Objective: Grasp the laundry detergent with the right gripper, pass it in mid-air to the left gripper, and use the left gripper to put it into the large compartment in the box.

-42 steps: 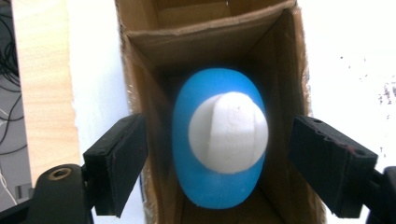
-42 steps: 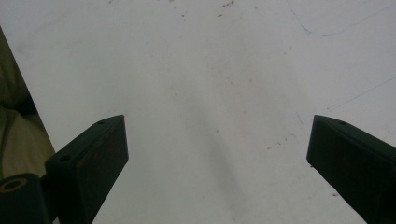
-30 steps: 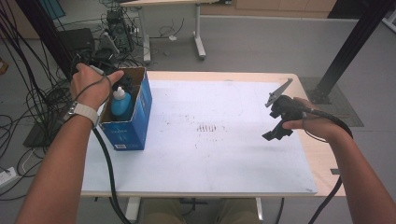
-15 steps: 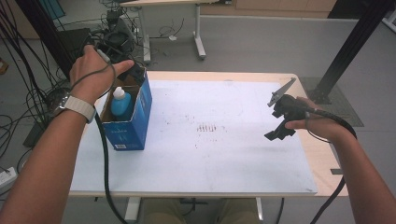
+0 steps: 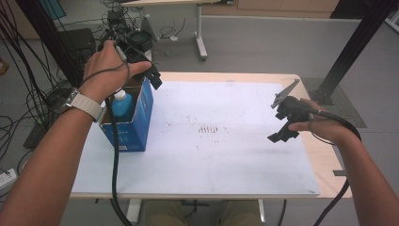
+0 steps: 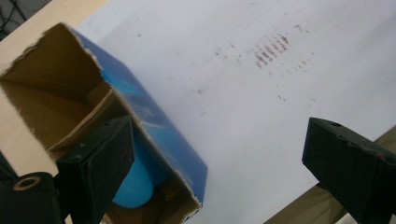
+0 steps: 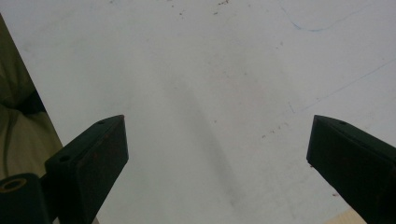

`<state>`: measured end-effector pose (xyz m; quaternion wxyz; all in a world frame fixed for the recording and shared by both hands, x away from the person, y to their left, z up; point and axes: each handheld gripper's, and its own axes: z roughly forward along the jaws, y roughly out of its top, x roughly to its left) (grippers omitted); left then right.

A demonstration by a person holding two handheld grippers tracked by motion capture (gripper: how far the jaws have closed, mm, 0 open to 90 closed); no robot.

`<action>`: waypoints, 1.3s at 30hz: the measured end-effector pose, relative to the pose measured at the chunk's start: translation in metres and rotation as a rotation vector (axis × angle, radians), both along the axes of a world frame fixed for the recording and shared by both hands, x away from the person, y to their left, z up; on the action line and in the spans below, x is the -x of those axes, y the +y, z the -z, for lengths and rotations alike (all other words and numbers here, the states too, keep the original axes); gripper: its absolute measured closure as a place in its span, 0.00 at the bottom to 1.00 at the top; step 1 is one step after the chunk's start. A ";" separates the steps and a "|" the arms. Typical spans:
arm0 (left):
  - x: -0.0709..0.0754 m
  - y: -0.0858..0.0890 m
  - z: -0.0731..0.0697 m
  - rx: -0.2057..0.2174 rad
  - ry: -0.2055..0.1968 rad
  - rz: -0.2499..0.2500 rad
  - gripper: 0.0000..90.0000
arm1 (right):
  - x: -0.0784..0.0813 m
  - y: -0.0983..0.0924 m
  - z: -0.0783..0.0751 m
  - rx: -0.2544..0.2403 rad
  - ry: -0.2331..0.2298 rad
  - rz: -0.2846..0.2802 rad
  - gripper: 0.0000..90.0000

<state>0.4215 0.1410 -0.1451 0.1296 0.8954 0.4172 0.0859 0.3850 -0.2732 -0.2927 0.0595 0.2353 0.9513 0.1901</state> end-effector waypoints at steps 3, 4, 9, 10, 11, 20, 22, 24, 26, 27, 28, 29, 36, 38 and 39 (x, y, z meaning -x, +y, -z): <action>0.001 -0.006 0.003 0.003 0.005 0.055 0.11 | 0.000 0.000 0.001 0.003 0.004 0.003 0.06; 0.002 -0.009 0.004 0.007 0.004 0.075 0.11 | -0.001 0.000 0.001 0.004 0.004 0.003 0.06; 0.006 -0.025 0.012 0.040 0.013 0.185 0.11 | -0.001 0.001 0.001 0.002 0.004 0.005 0.06; 0.007 -0.028 0.014 0.045 0.012 0.205 0.11 | -0.001 0.002 0.001 0.002 0.004 0.007 0.06; 0.008 -0.032 0.017 0.046 0.019 0.229 0.11 | -0.001 0.002 0.001 0.000 0.004 0.005 0.06; 0.018 -0.062 0.043 0.033 0.049 0.420 0.09 | 0.002 0.001 0.001 -0.006 0.012 0.012 0.06; 0.019 -0.066 0.048 0.029 0.056 0.442 0.09 | 0.003 0.000 0.001 -0.007 0.010 0.015 0.06; 0.020 -0.070 0.053 0.022 0.063 0.462 0.09 | 0.003 0.000 0.000 -0.007 0.008 0.017 0.06; 0.021 -0.074 0.057 0.020 0.070 0.477 0.09 | 0.003 0.001 0.000 -0.007 0.007 0.018 0.06; 0.022 -0.075 0.059 0.020 0.075 0.483 0.09 | 0.003 0.001 0.000 -0.009 0.007 0.018 0.06; 0.023 -0.076 0.061 0.018 0.077 0.488 0.09 | 0.003 0.001 -0.001 -0.009 0.006 0.017 0.06; 0.024 -0.078 0.063 0.014 0.078 0.493 0.09 | 0.003 0.002 -0.001 -0.010 0.005 0.017 0.06; 0.028 -0.084 0.072 0.022 0.084 0.526 0.09 | 0.003 0.002 -0.001 -0.005 0.009 0.024 0.06; 0.029 -0.087 0.074 0.027 0.084 0.532 0.09 | 0.003 0.002 0.000 -0.005 0.008 0.023 0.06; 0.030 -0.088 0.076 0.028 0.083 0.535 0.09 | 0.003 0.002 0.000 -0.005 0.009 0.023 0.06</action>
